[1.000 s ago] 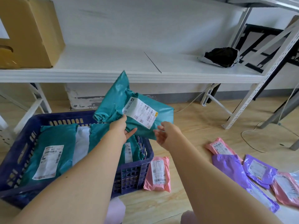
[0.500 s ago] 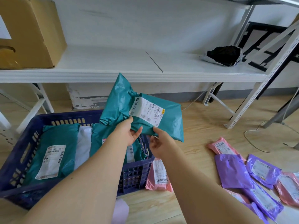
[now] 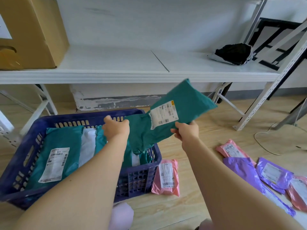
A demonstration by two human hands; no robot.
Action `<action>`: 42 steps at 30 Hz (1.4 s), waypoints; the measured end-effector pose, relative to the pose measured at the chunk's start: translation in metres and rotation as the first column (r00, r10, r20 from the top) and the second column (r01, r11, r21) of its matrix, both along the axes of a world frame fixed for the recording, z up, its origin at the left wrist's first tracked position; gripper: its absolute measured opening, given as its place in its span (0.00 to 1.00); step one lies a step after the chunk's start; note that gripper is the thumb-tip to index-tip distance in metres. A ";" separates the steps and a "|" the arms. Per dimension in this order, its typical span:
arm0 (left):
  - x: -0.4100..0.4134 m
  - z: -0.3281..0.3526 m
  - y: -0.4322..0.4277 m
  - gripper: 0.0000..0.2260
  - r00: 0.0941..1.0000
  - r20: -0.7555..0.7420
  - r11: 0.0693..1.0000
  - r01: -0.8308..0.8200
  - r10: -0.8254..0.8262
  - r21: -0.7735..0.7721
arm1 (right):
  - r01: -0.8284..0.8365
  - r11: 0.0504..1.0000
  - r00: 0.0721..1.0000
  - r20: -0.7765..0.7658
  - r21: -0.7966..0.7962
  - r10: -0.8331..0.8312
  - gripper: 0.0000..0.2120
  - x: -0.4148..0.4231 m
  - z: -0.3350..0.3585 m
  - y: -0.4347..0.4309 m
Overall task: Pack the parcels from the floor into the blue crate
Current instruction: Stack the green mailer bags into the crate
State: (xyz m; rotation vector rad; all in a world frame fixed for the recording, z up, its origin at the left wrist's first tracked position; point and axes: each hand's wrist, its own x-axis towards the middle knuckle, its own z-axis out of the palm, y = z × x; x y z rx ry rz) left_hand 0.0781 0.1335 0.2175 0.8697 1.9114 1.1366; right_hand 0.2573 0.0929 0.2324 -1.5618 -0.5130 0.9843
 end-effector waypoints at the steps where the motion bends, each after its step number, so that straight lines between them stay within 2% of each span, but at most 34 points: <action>1: -0.002 -0.001 0.002 0.29 0.995 -0.064 0.997 0.083 -0.083 -0.009 | -0.028 0.999 0.999 0.023 0.021 0.027 0.08 -0.002 0.003 0.001; 4: -0.007 -0.006 0.003 0.33 0.958 -0.076 0.960 0.273 -0.278 -0.067 | -0.103 0.993 0.993 0.066 0.056 0.099 0.08 -0.010 0.009 0.005; 6: -0.008 -0.008 0.002 0.38 0.942 -0.056 0.940 0.325 -0.332 -0.105 | -0.144 0.988 0.987 0.088 0.064 0.138 0.08 -0.016 0.012 0.009; 9: -0.013 -0.009 0.000 0.42 0.939 -0.138 0.945 0.297 -0.315 -0.139 | -0.199 0.978 0.977 0.094 0.057 0.194 0.07 -0.023 0.015 0.017; 11: -0.021 -0.012 0.000 0.43 0.949 -0.156 0.960 0.260 -0.274 -0.104 | -0.242 0.969 0.967 0.092 0.049 0.237 0.07 -0.029 0.014 0.023; 14: -0.032 -0.016 -0.002 0.37 0.956 -0.063 0.958 0.284 -0.287 -0.050 | -0.302 0.952 0.949 0.106 0.039 0.297 0.07 -0.043 0.009 0.031; 17: -0.051 -0.019 -0.006 0.35 0.949 0.035 0.945 0.315 -0.313 -0.084 | -0.361 0.932 0.928 0.120 0.044 0.353 0.08 -0.068 -0.002 0.046; 22: -0.098 -0.036 0.003 0.25 0.969 0.085 0.967 0.240 -0.233 -0.083 | -0.401 0.916 0.911 0.107 0.012 0.397 0.06 -0.110 -0.030 0.076; 26: -0.130 -0.056 0.006 0.18 0.969 0.055 0.948 0.246 -0.240 -0.204 | -0.453 0.890 0.888 0.068 -0.051 0.456 0.10 -0.139 -0.055 0.095; 30: -0.143 -0.081 0.001 0.23 0.973 0.092 0.902 0.232 -0.214 -0.364 | -0.536 0.824 0.832 0.049 -0.184 0.553 0.22 -0.162 -0.078 0.104; 35: -0.149 -0.100 0.002 0.21 0.972 -0.019 0.856 0.197 -0.234 -0.479 | -0.590 0.743 0.742 0.153 -0.316 0.653 0.24 -0.181 -0.103 0.112; 38: -0.161 -0.108 0.006 0.18 0.929 -0.195 0.827 0.167 -0.315 -0.537 | -0.571 0.714 0.680 0.252 -0.405 0.688 0.27 -0.189 -0.121 0.116; 39: -0.164 -0.110 0.005 0.20 0.885 -0.262 0.797 0.176 -0.386 -0.578 | -0.561 0.692 0.631 0.307 -0.453 0.713 0.29 -0.188 -0.126 0.113; 42: -0.170 -0.119 0.000 0.28 0.690 -0.350 0.649 0.227 -0.634 -0.726 | -0.508 0.604 0.372 0.475 -0.615 0.797 0.33 -0.185 -0.137 0.103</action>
